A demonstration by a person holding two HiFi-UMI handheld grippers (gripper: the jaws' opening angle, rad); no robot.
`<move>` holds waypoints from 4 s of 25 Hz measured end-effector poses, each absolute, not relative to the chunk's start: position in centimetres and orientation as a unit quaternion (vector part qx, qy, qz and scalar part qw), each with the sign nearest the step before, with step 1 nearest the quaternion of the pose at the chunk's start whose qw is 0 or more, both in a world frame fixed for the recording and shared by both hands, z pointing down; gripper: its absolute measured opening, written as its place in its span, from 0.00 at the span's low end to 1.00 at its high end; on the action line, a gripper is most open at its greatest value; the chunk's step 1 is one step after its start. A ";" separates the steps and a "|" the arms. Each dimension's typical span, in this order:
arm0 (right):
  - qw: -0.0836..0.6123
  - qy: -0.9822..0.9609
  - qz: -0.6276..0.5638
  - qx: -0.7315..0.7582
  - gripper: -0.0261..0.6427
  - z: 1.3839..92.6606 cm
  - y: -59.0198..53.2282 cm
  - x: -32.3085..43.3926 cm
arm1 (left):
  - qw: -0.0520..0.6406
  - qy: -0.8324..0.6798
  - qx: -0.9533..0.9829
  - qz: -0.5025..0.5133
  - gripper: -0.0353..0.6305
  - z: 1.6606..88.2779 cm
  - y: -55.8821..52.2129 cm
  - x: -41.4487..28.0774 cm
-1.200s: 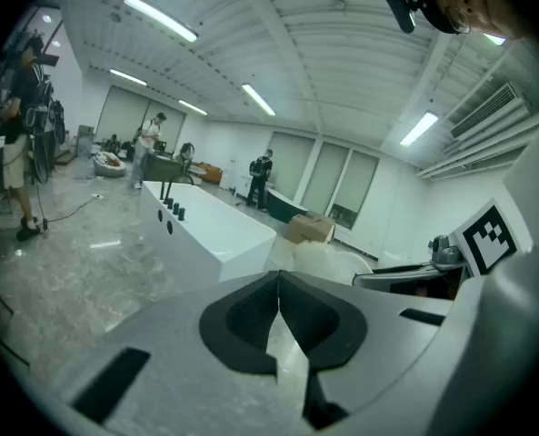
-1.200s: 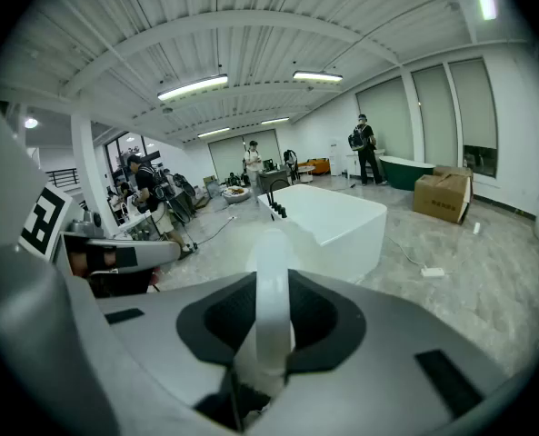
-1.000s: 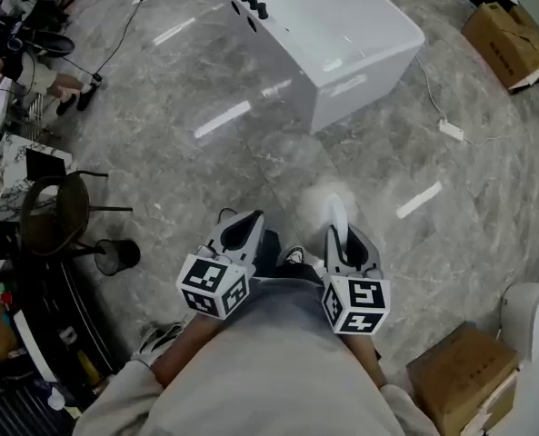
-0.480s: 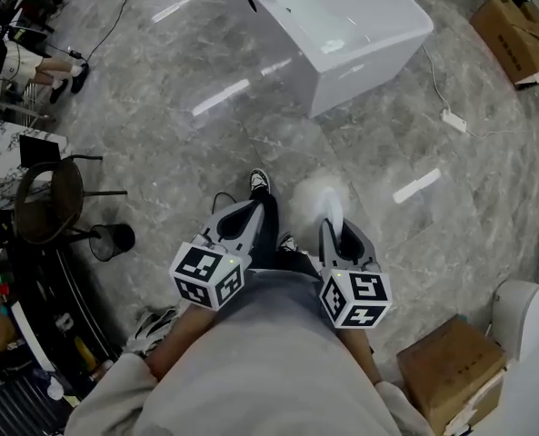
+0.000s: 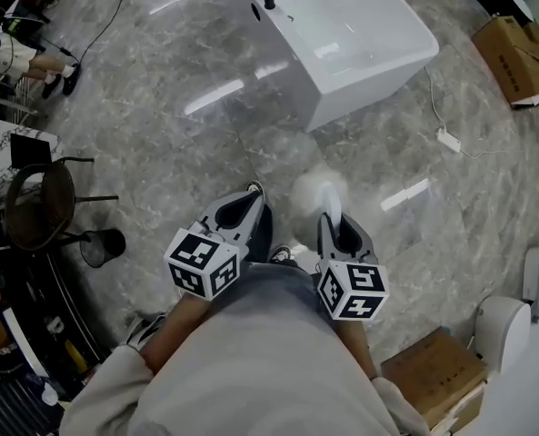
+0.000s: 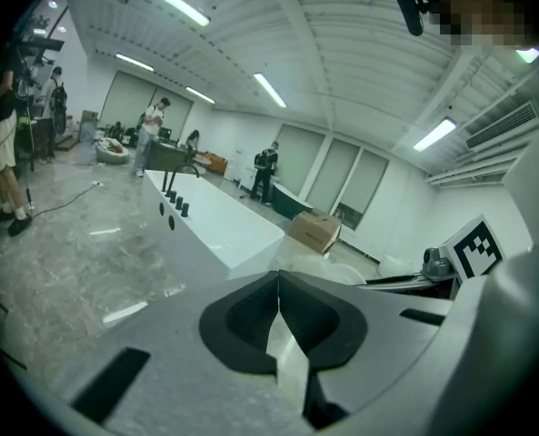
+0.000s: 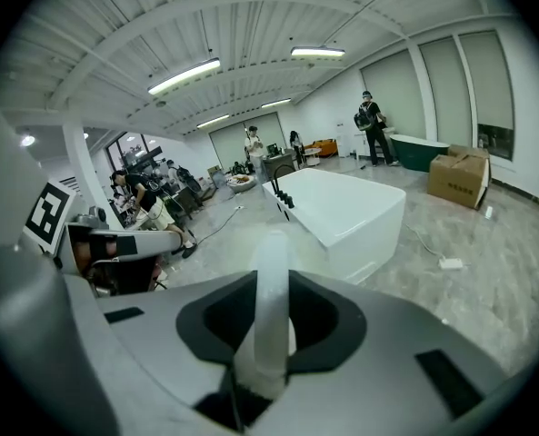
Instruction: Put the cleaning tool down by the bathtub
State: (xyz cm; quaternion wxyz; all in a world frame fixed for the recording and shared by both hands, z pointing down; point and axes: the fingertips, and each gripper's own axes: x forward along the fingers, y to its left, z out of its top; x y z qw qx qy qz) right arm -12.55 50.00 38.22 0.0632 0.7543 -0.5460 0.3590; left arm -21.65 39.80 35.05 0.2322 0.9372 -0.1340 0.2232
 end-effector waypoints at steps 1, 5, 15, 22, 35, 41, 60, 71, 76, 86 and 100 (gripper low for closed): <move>0.064 -0.547 0.360 0.753 0.15 38.1 48.9 -12.3 | 0.233 -0.132 0.937 0.223 0.07 34.9 38.8 -21.3; 0.066 -0.547 0.363 0.752 0.15 37.7 44.7 -11.5 | 0.230 -0.124 0.940 0.219 0.07 34.0 34.6 -20.2; 0.066 -0.548 0.348 0.758 0.15 36.4 34.8 -9.0 | 0.245 -0.109 0.945 0.186 0.07 32.8 24.9 -18.1; 0.070 -0.549 0.335 0.763 0.15 35.5 29.4 -8.2 | 0.244 -0.113 0.948 0.173 0.07 32.4 19.3 -18.0; 0.076 -0.554 0.341 0.755 0.15 36.1 24.9 -8.0 | 0.262 -0.131 0.941 0.171 0.07 33.7 15.7 -20.0; 0.081 -0.562 0.337 0.751 0.15 35.8 22.4 -6.6 | 0.265 -0.149 0.937 0.172 0.07 34.1 13.6 -19.9; 0.073 -0.589 0.349 0.725 0.15 37.2 10.5 6.3 | 0.253 -0.202 0.928 0.185 0.07 33.8 2.8 -9.4; 0.090 -0.629 0.341 0.692 0.15 37.9 3.3 14.9 | 0.253 -0.228 0.924 0.174 0.07 33.4 -2.4 0.0; 0.103 -0.652 0.338 0.671 0.15 38.8 0.9 17.5 | 0.250 -0.257 0.919 0.163 0.07 33.5 -4.2 2.5; 0.114 -0.682 0.338 0.639 0.15 39.7 -1.9 18.8 | 0.263 -0.294 0.905 0.159 0.07 34.4 -4.7 3.0; 0.146 -0.675 0.361 0.627 0.15 42.7 -2.7 19.0 | 0.299 -0.300 0.891 0.166 0.07 37.1 -5.2 2.1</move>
